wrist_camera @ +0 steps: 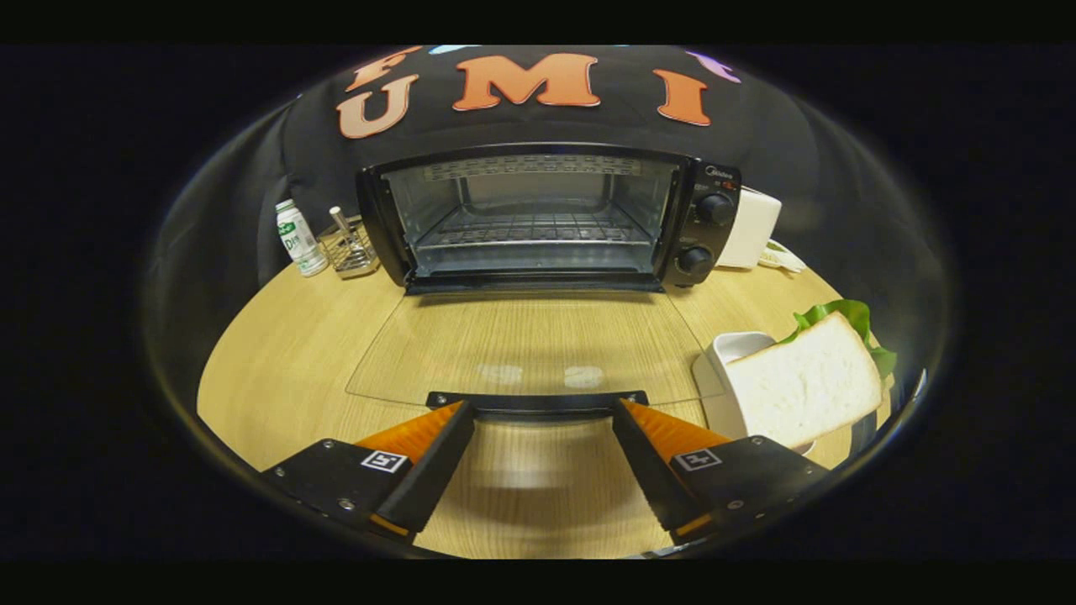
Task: Open the toaster oven, put the food inside, and close the toaster oven door.
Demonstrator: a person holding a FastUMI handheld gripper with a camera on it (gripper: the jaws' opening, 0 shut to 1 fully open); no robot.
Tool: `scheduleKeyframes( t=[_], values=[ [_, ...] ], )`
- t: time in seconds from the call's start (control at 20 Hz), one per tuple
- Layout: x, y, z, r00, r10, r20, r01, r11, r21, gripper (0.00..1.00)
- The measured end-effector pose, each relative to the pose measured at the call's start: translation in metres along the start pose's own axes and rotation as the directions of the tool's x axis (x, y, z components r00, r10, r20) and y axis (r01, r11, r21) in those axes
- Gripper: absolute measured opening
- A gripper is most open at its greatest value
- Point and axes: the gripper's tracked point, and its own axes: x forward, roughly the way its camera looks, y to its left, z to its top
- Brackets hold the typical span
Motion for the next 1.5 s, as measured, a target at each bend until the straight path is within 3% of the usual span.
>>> scheduleKeyframes(
  t=[0.25, 0.5, 0.85, 1.15, 1.4, 1.5],
  values=[
    [-0.02, -0.033, 0.038, 0.999, 0.035, 0.025, -0.035, 0.999, 0.037, 1.0],
    [-0.042, -0.104, 0.071, 0.999, 0.041, -0.001, -0.041, 0.999, 0.019, 1.0],
    [-0.054, -0.207, 0.076, 0.991, 0.055, -0.123, -0.041, 0.992, 0.117, 0.99],
    [-0.043, -0.223, 0.038, 0.949, 0.165, -0.267, -0.114, 0.974, 0.195, 0.99],
    [-0.023, -0.216, 0.016, 0.917, 0.207, -0.341, -0.141, 0.968, 0.208, 0.99],
    [-0.019, -0.206, 0.011, 0.892, 0.259, -0.371, -0.182, 0.956, 0.229, 0.99]
  ],
)
